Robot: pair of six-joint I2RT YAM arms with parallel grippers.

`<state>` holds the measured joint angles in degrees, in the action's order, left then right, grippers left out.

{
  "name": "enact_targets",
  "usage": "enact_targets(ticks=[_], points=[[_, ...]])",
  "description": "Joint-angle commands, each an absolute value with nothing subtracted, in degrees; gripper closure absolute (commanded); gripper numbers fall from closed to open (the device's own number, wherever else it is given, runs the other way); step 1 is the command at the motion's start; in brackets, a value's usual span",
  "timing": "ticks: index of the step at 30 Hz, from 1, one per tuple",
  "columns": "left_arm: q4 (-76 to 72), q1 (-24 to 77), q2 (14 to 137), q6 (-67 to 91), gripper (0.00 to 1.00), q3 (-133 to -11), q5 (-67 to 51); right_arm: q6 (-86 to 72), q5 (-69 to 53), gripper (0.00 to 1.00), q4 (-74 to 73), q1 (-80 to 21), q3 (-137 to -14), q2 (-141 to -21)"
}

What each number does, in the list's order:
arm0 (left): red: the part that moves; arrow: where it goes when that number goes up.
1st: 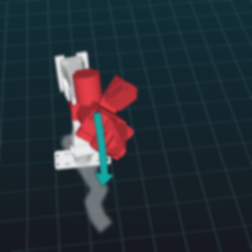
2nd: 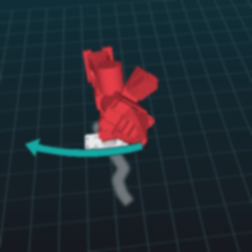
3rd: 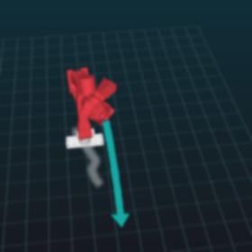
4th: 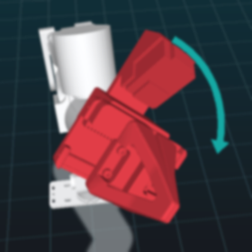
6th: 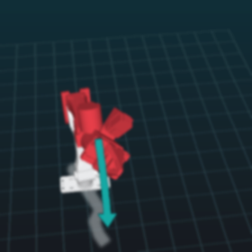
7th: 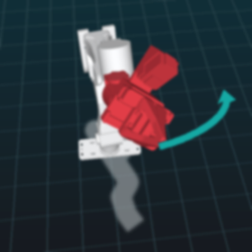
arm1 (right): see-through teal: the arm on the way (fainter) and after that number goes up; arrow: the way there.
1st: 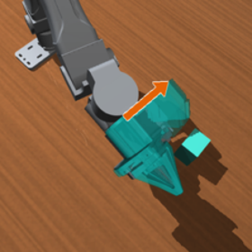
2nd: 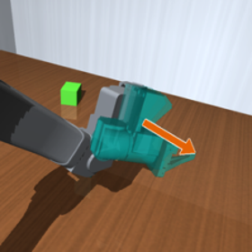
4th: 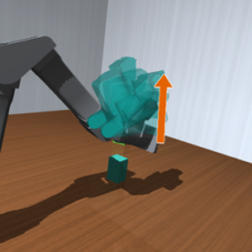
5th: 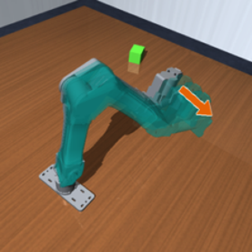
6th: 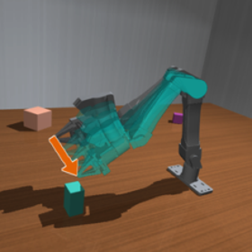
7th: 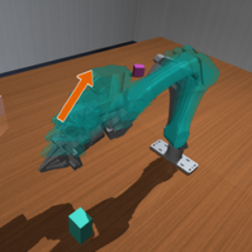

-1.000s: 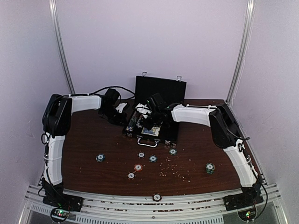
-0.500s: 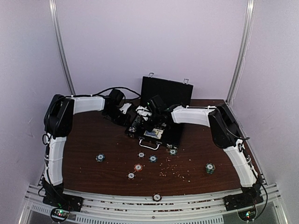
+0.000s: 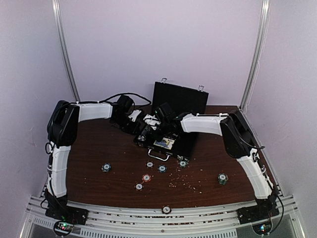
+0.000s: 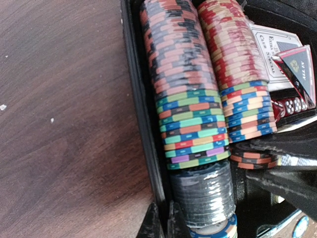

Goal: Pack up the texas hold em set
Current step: Place the poker chips pile in the slot.

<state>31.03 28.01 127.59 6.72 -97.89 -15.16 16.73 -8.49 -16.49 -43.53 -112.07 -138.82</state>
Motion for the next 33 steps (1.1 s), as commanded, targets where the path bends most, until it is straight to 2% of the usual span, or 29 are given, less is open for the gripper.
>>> enact_targets(ticks=[1,15,23,30,33], points=[[32.9,30.8,126.3,3.8,0.99,-96.3,-16.3,17.6,-5.4,0.78,-15.6,-43.8,-111.0,-134.3],[31.8,30.8,123.3,4.8,0.88,-94.8,-12.8,19.4,4.7,0.72,-12.3,-45.7,-104.8,-131.0],[28.5,30.8,120.1,6.7,0.74,-92.3,-11.1,16.9,4.7,0.62,-12.6,-45.8,-106.2,-130.0],[25.4,30.8,115.3,8.7,0.56,-89.9,-7.6,12.3,6.5,0.58,-14.0,-45.8,-107.1,-126.6],[24.1,30.8,112.5,9.4,0.52,-88.2,-5.8,7.8,8.8,0.52,-14.7,-45.8,-106.7,-124.8]])
